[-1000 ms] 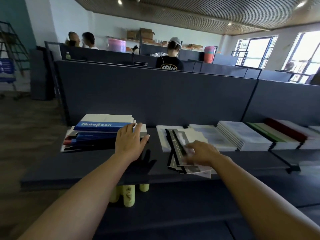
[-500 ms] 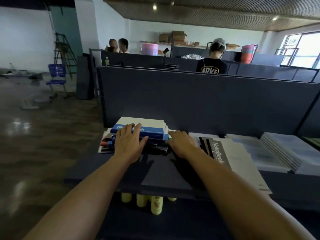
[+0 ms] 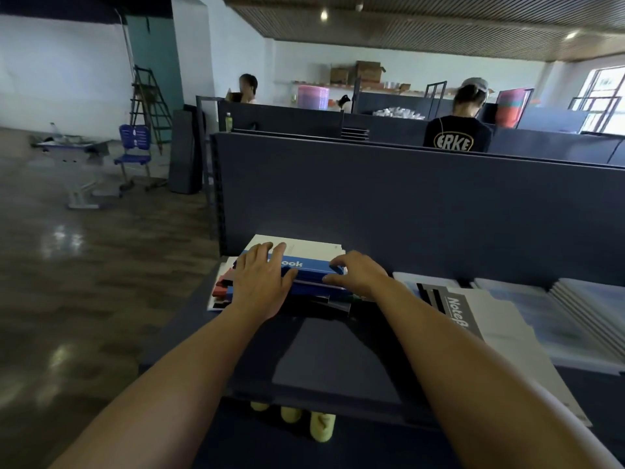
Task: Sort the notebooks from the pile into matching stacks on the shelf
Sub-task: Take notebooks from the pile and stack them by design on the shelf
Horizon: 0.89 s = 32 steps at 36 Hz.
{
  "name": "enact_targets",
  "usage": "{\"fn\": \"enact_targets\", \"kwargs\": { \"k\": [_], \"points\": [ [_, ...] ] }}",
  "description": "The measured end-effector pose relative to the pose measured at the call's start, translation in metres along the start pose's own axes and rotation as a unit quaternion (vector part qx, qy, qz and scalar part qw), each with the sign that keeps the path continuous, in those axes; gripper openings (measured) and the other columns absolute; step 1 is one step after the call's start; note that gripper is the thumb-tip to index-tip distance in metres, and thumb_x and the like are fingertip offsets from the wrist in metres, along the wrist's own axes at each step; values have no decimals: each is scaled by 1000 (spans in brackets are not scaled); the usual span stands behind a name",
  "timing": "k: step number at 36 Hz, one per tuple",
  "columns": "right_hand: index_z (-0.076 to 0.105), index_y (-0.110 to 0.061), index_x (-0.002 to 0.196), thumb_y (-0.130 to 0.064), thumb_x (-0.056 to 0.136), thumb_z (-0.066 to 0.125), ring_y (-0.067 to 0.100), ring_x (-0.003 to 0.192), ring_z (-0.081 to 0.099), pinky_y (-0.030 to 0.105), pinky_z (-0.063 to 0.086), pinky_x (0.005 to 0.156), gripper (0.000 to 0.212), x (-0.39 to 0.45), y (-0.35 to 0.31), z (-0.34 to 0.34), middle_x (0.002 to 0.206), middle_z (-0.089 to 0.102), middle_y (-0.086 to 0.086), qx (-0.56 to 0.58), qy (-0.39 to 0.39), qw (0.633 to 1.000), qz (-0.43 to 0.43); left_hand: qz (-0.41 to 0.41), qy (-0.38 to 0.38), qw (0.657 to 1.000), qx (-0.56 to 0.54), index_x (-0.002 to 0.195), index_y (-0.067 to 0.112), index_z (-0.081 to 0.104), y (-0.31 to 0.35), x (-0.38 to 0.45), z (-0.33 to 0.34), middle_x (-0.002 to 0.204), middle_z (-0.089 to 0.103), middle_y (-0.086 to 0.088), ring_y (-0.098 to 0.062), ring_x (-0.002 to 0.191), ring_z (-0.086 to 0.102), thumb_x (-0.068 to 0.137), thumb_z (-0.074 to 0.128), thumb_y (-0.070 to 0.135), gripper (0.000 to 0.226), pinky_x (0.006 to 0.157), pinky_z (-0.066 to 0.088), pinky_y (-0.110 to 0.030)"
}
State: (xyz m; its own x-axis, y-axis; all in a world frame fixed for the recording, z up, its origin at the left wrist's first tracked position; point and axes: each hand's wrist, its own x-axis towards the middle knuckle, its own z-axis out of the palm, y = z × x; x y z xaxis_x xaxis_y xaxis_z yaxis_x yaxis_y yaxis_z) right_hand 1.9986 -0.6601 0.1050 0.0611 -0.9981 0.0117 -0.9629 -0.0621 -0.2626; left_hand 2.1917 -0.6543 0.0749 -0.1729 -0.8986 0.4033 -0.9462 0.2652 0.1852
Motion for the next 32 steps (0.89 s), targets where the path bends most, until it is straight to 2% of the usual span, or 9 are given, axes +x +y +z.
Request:
{"fn": "enact_targets", "kwargs": {
  "k": [3, 9, 12, 15, 17, 20, 27, 29, 32],
  "points": [
    [56, -22, 129, -48, 88, 60, 24, 117, 50, 40, 46, 97, 49, 5, -1, 0, 134, 50, 5, 3, 3, 1000, 0, 0, -2, 1000, -1, 150, 21, 23, 3, 3, -1, 154, 28, -5, -23, 142, 21, 100, 32, 49, 58, 115, 16, -39],
    [59, -19, 122, -46, 97, 45, 24, 113, 50, 36, 44, 88, 39, 8, -6, -3, 127, 52, 7, -167, 20, 983, -68, 9, -4, 1000, -4, 150, 20, 24, 3, 10, 1, 154, 28, -5, -23, 143, 21, 101, 31, 49, 57, 116, 15, -38],
    [56, -12, 118, -34, 101, 37, 26, 106, 55, 36, 44, 77, 34, 7, -13, 1, 120, 58, 9, -221, 44, 968, -111, 7, -3, 1000, -6, 150, 20, 25, 1, 13, 3, 154, 28, -5, -23, 142, 21, 100, 31, 49, 57, 115, 14, -38],
    [50, -8, 119, -16, 98, 40, 30, 103, 58, 35, 39, 70, 24, 9, -21, 8, 117, 60, 11, -244, 89, 956, -134, 6, 0, 1000, -6, 150, 20, 25, -2, 13, 4, 154, 28, -5, -23, 142, 21, 100, 31, 50, 58, 115, 15, -38],
    [43, -9, 126, -11, 96, 44, 31, 103, 59, 34, 38, 68, 30, 11, -24, 9, 118, 60, 12, -237, 107, 958, -124, 5, -1, 1000, -8, 150, 20, 25, -3, 13, 4, 153, 29, -5, -22, 142, 22, 100, 32, 49, 58, 115, 15, -38],
    [35, -14, 137, -6, 93, 51, 29, 112, 53, 37, 46, 78, 48, 17, -22, 12, 125, 53, 11, -202, 110, 969, -92, 5, 4, 1000, -13, 149, 20, 26, -3, 13, 2, 153, 30, -6, -23, 141, 23, 100, 32, 49, 57, 115, 17, -39],
    [62, -19, 121, -22, 95, 50, 24, 117, 43, 33, 40, 92, 29, 17, -15, 9, 125, 55, 2, -164, 126, 972, -111, 30, 18, 999, -26, 149, 19, 27, 1, 13, 1, 151, 33, -5, -23, 141, 24, 99, 29, 53, 60, 116, 16, -40],
    [65, -15, 110, -25, 93, 54, 22, 113, 45, 32, 41, 89, 22, 11, -18, 5, 120, 57, 1, -100, 163, 975, -114, 33, 24, 999, -27, 148, 20, 29, 3, 13, 0, 148, 37, -5, -23, 139, 27, 92, 16, 64, 73, 115, 15, -40],
    [55, -12, 88, -23, 90, 57, 22, 94, 53, 30, 41, 68, 11, -1, -24, 0, 99, 58, 4, 14, 182, 979, -89, 46, 37, 997, -40, 148, 20, 30, 9, 12, -2, 147, 38, -5, -24, 139, 27, 79, 0, 71, 91, 116, 15, -41]
  ]
}}
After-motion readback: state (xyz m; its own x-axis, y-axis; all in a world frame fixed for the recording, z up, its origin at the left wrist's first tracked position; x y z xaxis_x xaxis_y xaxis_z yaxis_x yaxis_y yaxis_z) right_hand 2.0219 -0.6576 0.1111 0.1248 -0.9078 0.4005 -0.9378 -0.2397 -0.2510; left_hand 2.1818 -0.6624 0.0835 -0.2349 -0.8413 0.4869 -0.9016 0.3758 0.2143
